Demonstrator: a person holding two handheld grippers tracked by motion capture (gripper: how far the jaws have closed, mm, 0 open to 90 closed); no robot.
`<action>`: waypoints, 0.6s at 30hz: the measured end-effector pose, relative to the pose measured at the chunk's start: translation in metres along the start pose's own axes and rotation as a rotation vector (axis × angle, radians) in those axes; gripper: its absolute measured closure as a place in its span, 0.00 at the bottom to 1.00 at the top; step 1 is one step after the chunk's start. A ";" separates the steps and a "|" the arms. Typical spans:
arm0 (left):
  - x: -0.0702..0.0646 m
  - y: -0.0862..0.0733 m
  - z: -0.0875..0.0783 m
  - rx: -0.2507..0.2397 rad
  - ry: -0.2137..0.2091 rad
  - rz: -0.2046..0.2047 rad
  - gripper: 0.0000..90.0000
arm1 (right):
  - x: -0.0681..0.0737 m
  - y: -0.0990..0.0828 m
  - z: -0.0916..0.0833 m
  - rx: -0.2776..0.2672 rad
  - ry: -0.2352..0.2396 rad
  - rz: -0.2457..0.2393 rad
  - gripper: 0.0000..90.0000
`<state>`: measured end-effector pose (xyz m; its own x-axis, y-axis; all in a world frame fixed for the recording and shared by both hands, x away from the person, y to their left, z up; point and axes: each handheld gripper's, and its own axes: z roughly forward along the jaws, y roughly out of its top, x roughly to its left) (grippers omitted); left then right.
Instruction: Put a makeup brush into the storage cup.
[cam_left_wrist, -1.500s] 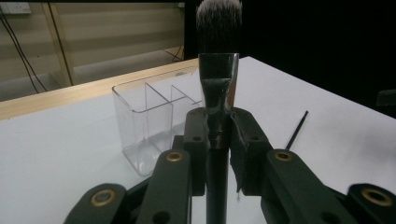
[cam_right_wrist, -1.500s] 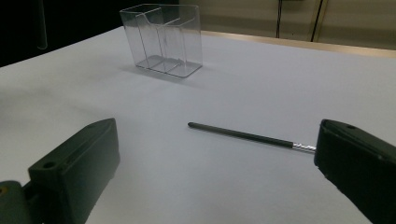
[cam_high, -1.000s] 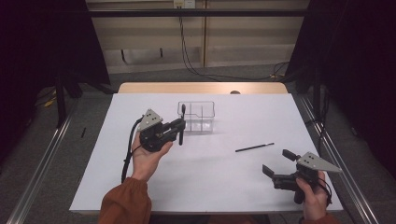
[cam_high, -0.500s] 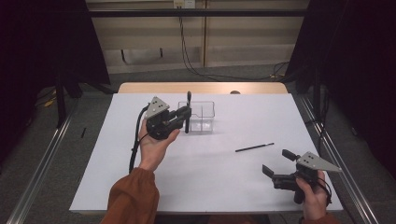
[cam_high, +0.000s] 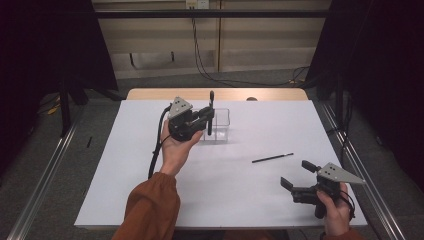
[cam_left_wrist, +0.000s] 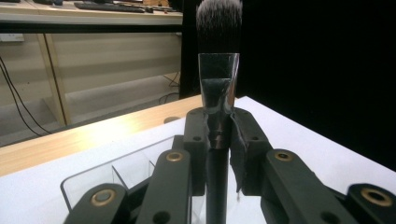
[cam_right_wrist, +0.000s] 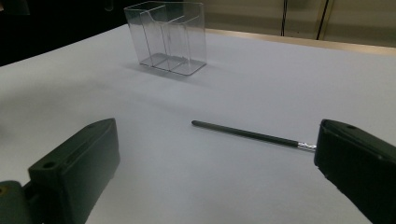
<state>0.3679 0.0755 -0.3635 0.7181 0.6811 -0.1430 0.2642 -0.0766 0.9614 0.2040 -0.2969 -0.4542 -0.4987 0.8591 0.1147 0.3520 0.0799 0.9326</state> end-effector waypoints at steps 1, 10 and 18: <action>0.000 0.002 0.001 -0.001 0.003 0.004 0.87 | 0.000 0.000 0.000 -0.001 0.001 0.001 0.00; 0.004 0.016 0.015 -0.017 0.020 0.012 0.86 | 0.000 0.000 0.000 0.000 0.000 0.008 0.00; 0.008 0.012 0.035 -0.009 0.050 -0.006 0.86 | 0.000 0.000 0.000 0.000 0.006 0.008 0.00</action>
<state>0.3991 0.0543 -0.3614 0.6830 0.7174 -0.1371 0.2627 -0.0661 0.9626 0.2036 -0.2970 -0.4542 -0.5008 0.8567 0.1238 0.3559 0.0734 0.9316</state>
